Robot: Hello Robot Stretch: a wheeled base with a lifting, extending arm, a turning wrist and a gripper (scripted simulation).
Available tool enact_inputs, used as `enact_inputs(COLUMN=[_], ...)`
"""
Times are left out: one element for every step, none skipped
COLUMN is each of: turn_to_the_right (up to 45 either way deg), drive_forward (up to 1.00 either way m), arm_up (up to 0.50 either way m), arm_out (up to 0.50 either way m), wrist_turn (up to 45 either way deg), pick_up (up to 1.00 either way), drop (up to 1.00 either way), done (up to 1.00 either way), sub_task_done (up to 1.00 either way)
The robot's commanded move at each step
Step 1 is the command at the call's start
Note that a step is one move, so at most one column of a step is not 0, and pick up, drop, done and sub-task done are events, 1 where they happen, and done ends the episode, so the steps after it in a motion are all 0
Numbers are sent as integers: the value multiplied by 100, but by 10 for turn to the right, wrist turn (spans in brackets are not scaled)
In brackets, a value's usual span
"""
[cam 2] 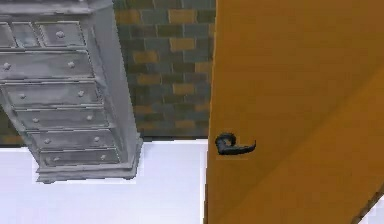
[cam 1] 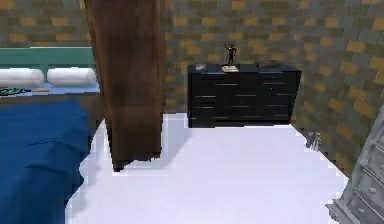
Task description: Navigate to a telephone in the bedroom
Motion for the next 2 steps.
enact_inputs(turn_to_the_right=[90,0], drive_forward=[0,100], arm_up=[0,0], arm_out=[0,0], wrist_turn=[0,0], pick_up=[0,0], drop=[0,0], done=[0,0], sub_task_done=[0,0])
